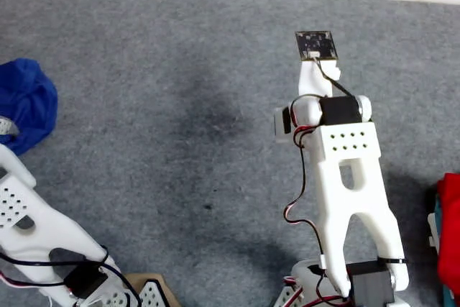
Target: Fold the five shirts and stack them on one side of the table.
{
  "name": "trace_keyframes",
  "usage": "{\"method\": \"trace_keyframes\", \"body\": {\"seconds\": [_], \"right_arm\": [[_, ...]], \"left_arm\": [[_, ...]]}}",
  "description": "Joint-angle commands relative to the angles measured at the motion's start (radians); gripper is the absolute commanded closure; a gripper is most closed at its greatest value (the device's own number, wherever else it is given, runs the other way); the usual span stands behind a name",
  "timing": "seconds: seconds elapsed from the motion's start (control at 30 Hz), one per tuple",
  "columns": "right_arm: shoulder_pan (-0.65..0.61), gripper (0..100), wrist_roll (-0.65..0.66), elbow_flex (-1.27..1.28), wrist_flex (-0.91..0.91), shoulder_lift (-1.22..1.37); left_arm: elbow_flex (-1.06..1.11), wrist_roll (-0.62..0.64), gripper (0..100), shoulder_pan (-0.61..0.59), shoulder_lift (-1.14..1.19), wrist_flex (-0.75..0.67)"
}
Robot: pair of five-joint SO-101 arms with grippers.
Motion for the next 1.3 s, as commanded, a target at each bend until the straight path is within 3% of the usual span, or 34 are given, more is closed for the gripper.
{"method": "trace_keyframes", "body": {"seconds": [0.0, 0.13, 0.33, 0.5, 0.83, 1.07, 1.13, 1.27], "right_arm": [[-0.012, 84.0, -0.011, -0.002, -0.010, -0.007], [-0.012, 84.0, -0.011, 0.033, -0.018, -0.008], [-0.065, 84.0, -0.012, 0.156, -0.085, -0.010], [-0.105, 84.0, -0.012, 0.251, -0.177, -0.016], [-0.111, 84.0, -0.081, 0.417, -0.381, -0.016], [-0.110, 84.0, -0.081, 0.435, -0.403, -0.018], [-0.110, 84.0, -0.081, 0.437, -0.403, -0.018], [-0.110, 84.0, -0.075, 0.437, -0.400, -0.018]], "left_arm": [[-0.039, -0.012, 96, 0.035, -0.018, 0.009], [-0.042, -0.012, 100, 0.085, -0.024, 0.063], [-0.102, -0.009, 99, 0.229, -0.110, 0.229], [-0.102, -0.008, 99, 0.363, -0.213, 0.273], [0.002, -0.011, 99, 0.803, -0.486, 0.288], [0.002, -0.015, 99, 1.066, -0.664, 0.284], [0.004, -0.032, 96, 1.086, -0.668, 0.290], [0.065, -0.104, 76, 1.079, -0.670, 0.293]]}}
